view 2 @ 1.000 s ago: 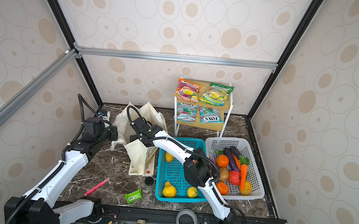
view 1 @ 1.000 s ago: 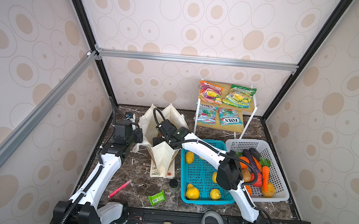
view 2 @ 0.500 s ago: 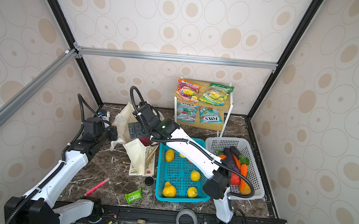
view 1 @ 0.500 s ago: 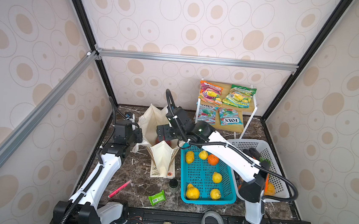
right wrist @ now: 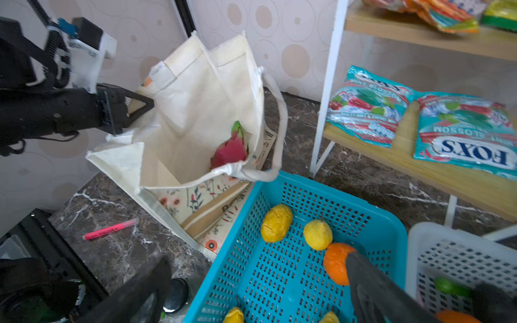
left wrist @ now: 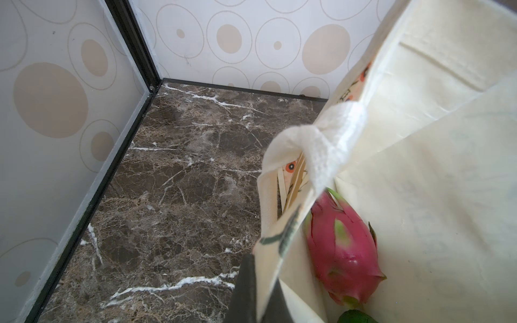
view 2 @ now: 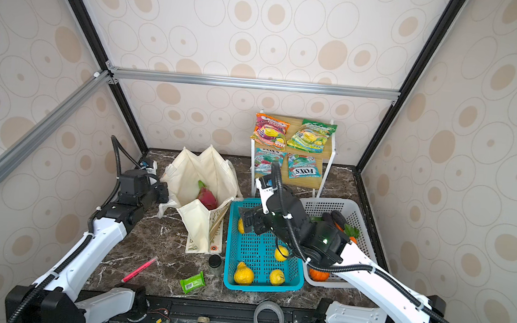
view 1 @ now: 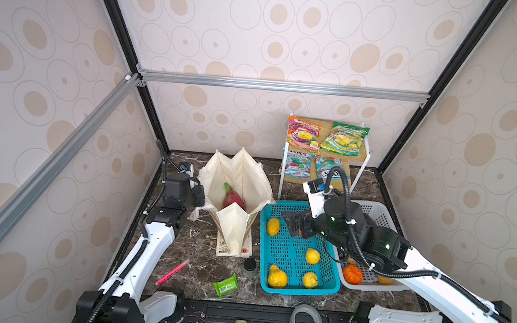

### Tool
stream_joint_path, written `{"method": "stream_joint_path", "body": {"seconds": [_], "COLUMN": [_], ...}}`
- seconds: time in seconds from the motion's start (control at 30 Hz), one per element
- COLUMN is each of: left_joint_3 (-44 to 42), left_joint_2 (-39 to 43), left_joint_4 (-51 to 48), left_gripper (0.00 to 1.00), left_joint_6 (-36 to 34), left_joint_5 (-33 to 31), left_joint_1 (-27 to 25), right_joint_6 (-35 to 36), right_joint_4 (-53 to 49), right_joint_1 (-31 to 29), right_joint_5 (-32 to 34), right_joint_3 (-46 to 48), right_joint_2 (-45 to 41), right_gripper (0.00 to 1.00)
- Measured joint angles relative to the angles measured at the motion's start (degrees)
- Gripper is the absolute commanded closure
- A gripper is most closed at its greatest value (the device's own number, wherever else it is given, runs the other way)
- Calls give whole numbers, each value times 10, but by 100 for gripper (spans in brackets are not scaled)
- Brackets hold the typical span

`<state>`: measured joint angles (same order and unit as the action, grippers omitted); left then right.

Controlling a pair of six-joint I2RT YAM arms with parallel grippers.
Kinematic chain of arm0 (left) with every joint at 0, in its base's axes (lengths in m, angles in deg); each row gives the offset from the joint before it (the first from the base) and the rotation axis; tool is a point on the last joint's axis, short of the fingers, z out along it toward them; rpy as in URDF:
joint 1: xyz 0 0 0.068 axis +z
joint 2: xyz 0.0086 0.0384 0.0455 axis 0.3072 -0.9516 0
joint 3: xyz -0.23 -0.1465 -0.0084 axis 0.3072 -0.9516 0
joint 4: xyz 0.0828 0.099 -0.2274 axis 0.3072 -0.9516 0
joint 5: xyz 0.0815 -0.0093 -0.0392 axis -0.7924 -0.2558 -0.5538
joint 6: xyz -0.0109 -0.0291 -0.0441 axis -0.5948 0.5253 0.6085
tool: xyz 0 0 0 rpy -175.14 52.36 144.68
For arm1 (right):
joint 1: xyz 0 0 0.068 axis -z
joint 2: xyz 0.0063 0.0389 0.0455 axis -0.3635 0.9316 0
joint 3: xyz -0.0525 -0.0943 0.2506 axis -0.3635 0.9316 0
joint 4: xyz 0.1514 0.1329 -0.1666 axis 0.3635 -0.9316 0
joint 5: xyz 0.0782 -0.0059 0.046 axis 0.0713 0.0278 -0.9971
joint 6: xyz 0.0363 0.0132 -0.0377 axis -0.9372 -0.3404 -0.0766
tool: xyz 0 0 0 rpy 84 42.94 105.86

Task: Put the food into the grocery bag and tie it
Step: 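Move the right gripper back over the teal basket above the yellow pear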

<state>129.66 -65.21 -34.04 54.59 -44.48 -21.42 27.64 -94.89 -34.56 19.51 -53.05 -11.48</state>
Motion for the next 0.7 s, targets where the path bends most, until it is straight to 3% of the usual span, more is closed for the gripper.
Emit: {"method": "stream_joint_path", "body": {"seconds": [0.37,0.6,0.7], "left_joint_3": [0,0,0], "left_joint_2": [0,0,0], "left_joint_4": [0,0,0], "left_gripper": [100,100,100], "left_joint_6": [0,0,0], "left_joint_5": [1,3,3], "left_joint_1": [0,0,0], "right_joint_6": [-71,-155,-179], "right_joint_4": [-123,-148,-145], "right_joint_1": [9,12,13], "right_joint_5": [73,53,12], "right_joint_3": [45,70,92], "right_joint_2": [28,113,146], "right_gripper": [0,2,3]}}
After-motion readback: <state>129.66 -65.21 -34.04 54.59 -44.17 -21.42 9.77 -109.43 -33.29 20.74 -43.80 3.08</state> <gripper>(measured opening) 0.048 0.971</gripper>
